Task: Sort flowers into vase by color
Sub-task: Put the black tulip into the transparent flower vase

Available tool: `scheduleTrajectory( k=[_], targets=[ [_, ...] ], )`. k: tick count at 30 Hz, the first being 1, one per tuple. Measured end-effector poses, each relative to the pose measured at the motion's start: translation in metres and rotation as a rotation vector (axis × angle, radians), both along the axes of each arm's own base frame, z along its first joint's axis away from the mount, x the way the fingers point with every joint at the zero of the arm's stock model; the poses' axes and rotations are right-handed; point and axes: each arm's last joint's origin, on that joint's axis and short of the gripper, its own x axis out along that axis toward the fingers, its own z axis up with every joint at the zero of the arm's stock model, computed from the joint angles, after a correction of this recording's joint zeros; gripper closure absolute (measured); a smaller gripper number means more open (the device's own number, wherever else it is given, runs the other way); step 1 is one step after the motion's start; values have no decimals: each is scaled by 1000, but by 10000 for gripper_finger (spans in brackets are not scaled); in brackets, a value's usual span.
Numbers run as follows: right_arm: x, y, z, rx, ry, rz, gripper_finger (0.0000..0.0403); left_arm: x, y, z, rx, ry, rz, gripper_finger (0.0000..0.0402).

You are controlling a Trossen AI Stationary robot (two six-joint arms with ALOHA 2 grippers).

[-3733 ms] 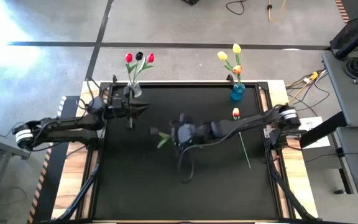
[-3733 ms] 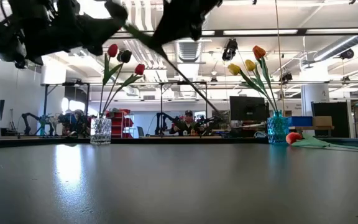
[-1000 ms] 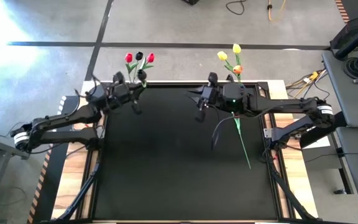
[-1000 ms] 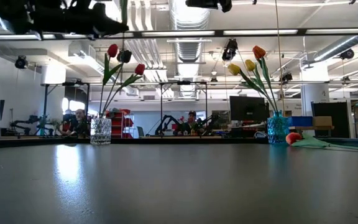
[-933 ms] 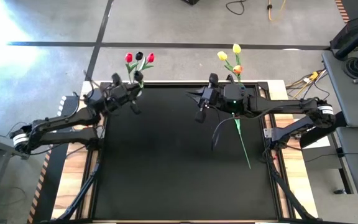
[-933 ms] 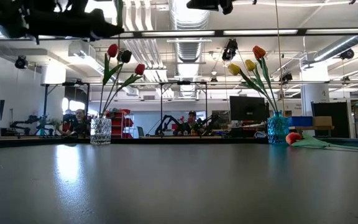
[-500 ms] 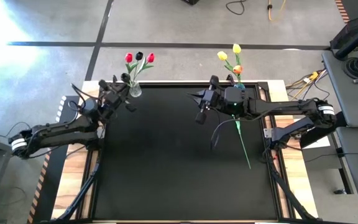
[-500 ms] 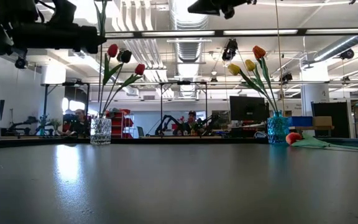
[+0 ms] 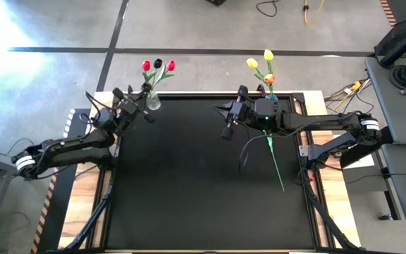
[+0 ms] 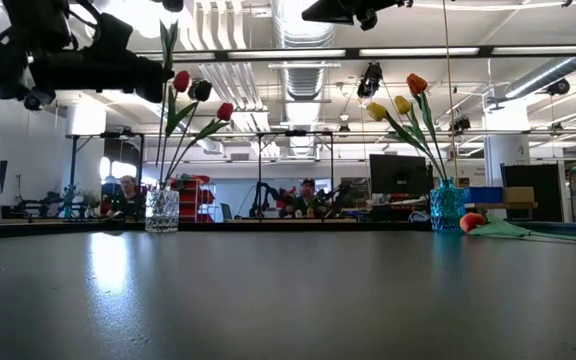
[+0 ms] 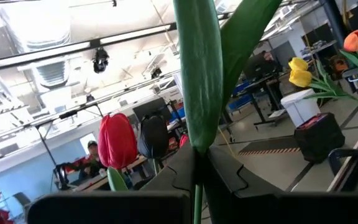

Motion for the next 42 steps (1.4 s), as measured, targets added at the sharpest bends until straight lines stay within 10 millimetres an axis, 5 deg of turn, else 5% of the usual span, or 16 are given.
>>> scheduleTrajectory(
  k=[32,42],
  targets=[
    [0,0,3,-21,-4,2,394,0,45,-36,-79,-44,24,400],
    [0,0,6,-20,-14,2,394,-3,51,-41,-143,-93,167,342]
  ],
)
